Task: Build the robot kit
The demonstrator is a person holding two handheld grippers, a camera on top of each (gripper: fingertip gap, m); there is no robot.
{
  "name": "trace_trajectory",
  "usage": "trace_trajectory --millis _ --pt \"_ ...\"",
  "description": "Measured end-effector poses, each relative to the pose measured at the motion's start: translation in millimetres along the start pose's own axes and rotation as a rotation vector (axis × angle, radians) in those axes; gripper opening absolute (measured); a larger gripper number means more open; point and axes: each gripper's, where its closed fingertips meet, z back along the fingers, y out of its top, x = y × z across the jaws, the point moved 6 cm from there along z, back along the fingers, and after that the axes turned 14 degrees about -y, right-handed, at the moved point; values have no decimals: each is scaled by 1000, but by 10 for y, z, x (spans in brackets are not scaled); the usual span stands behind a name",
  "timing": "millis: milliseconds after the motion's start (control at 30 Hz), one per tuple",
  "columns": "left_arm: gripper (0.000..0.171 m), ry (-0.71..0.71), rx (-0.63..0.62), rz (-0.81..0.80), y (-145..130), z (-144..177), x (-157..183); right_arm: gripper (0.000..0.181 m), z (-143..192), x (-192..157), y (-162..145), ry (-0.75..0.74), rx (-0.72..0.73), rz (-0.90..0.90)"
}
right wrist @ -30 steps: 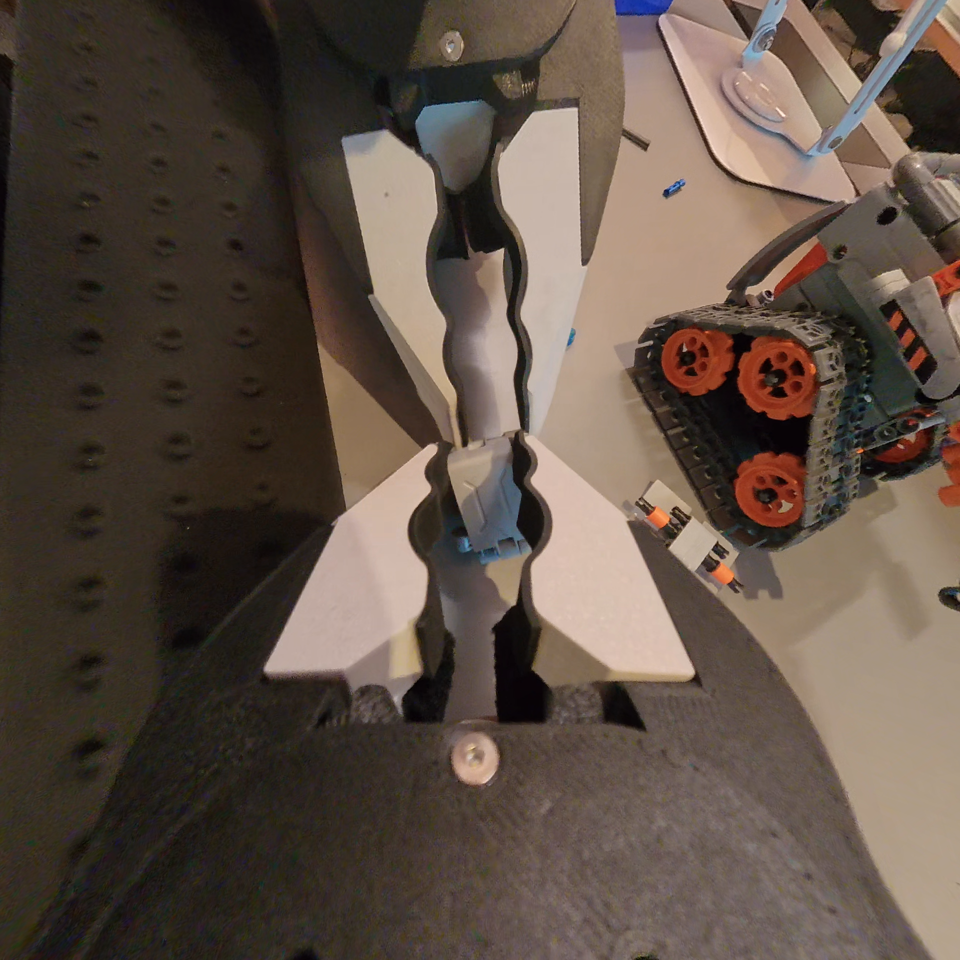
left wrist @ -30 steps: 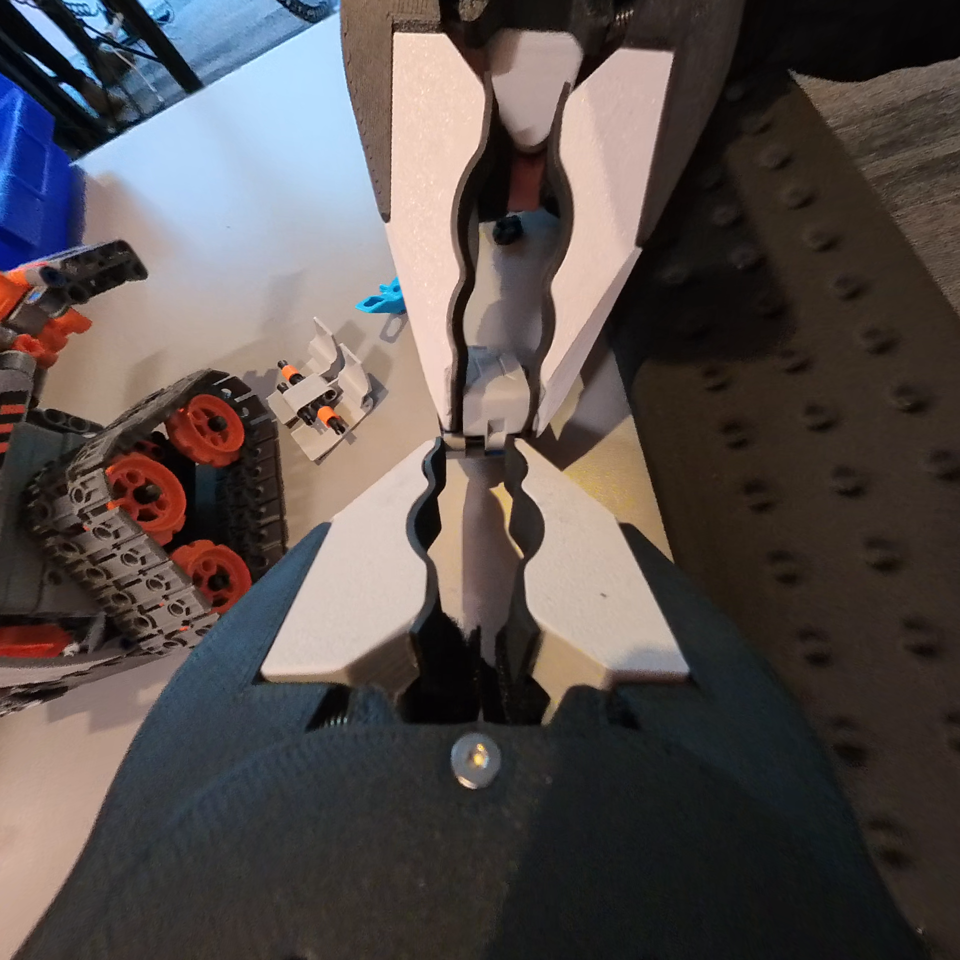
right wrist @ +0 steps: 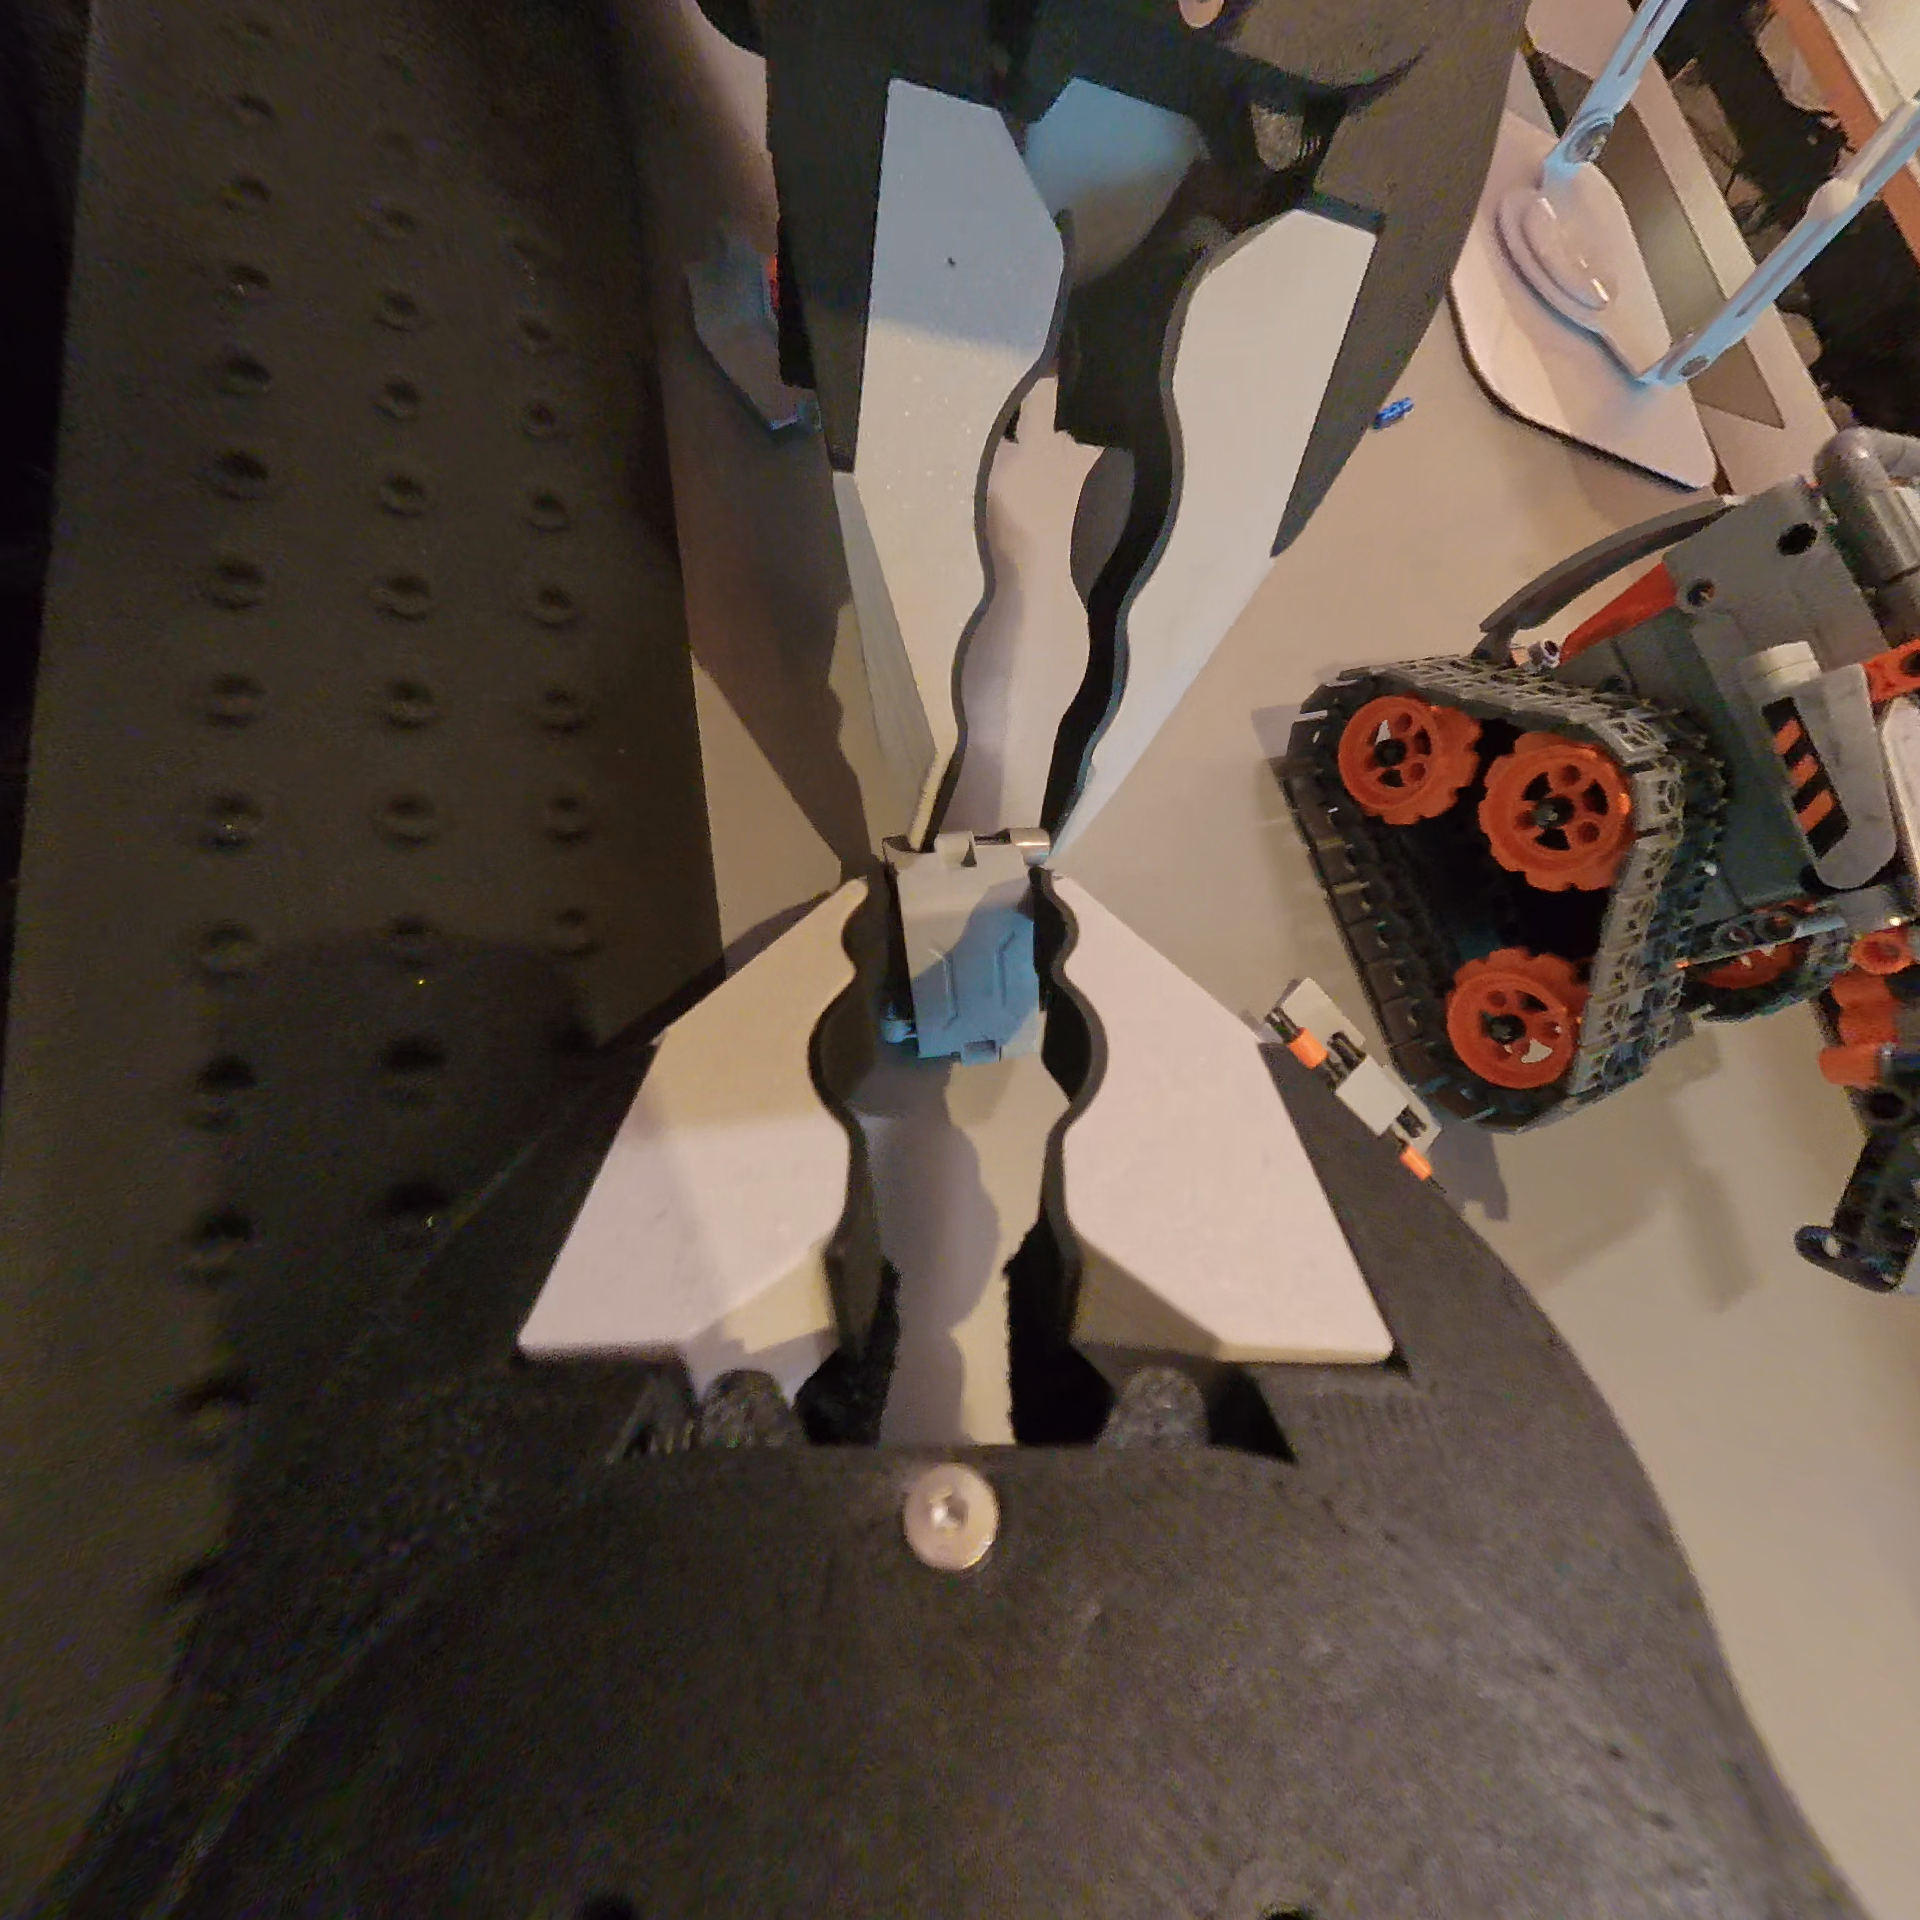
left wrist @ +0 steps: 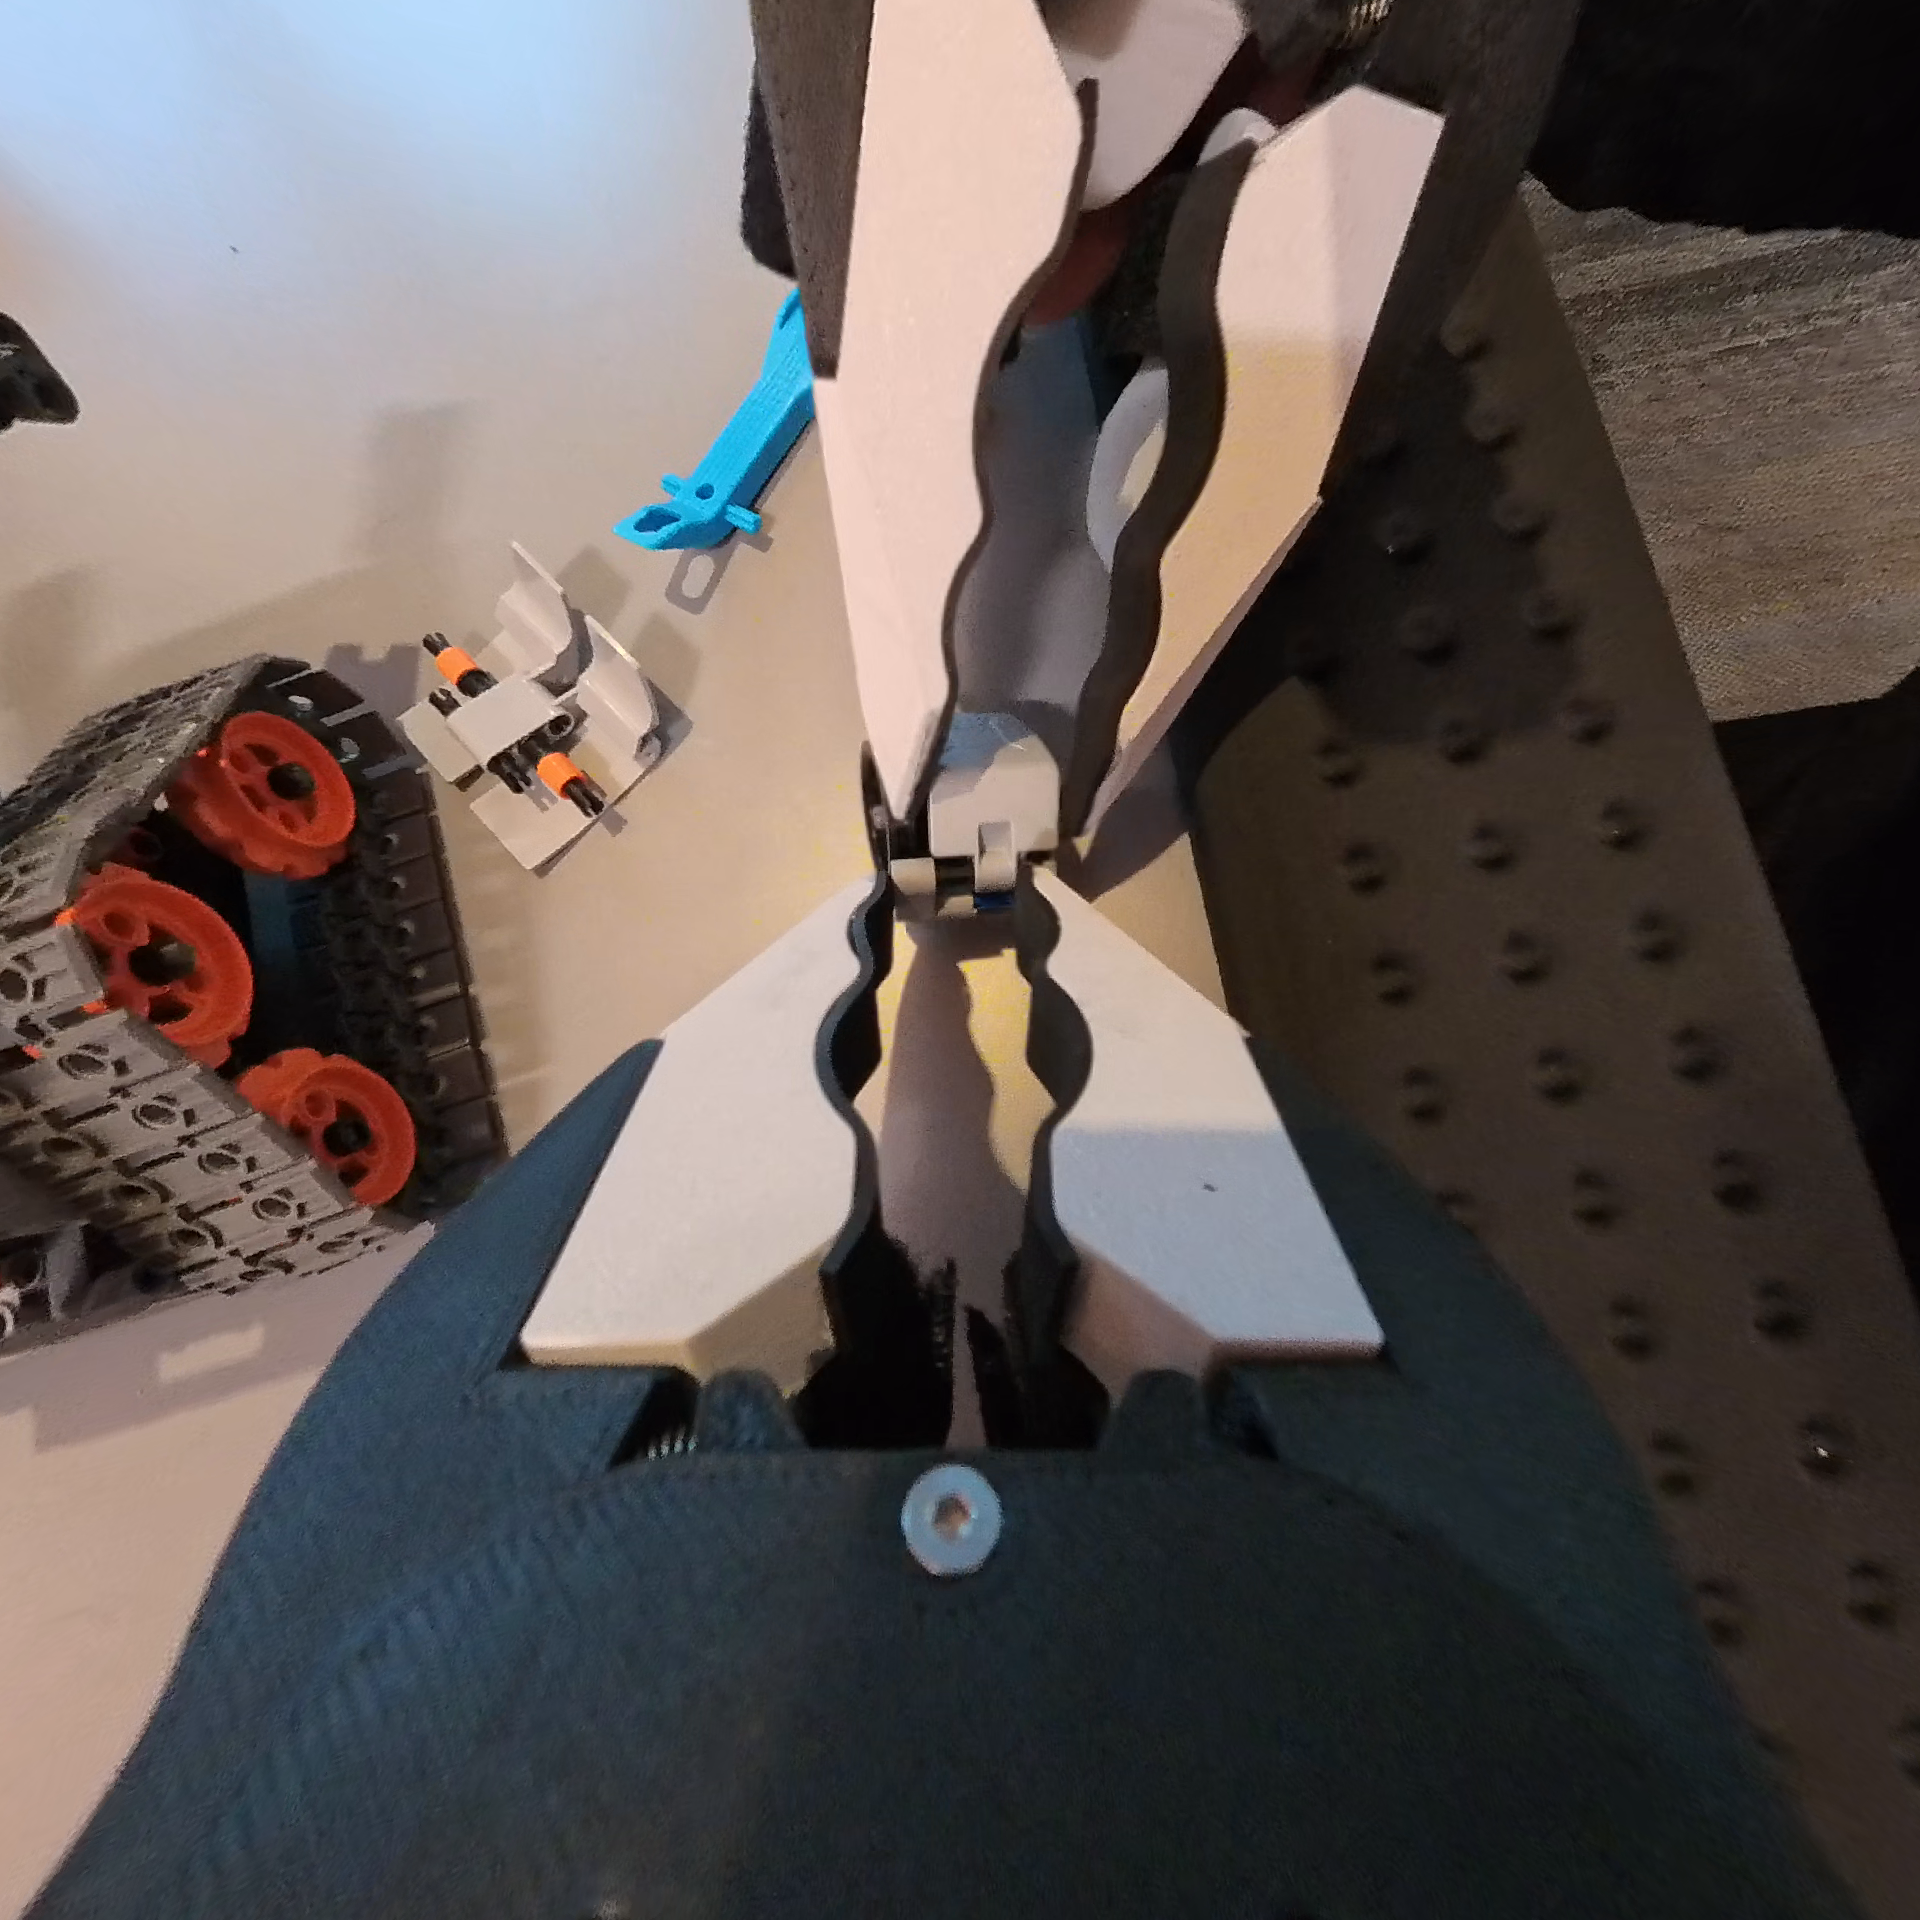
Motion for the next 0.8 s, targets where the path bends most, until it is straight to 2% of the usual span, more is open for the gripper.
trace_trajectory --millis 133,267,333,367,400,633,800 --pt "20 -41 24 -4 33 8 -5 24 47 20 -34 32 25 -41" --pt "31 -197 67 -65 23 18 40 23 105 3 -63 95 72 -64" --pt "19 -257 125 -26 17 56 -24 23 113 -10 -69 111 84 -63" --pt "3 -306 152 -18 11 83 -39 23 117 -13 -72 113 89 -59" --pt "3 -326 191 -3 16 112 -77 22 123 -16 -75 115 92 -55" --pt "4 -306 134 -58 -41 -41 -134 22 127 -35 -81 129 108 -56" --pt "4 -312 154 -75 -45 -90 -117 23 137 -51 -88 144 114 -67"
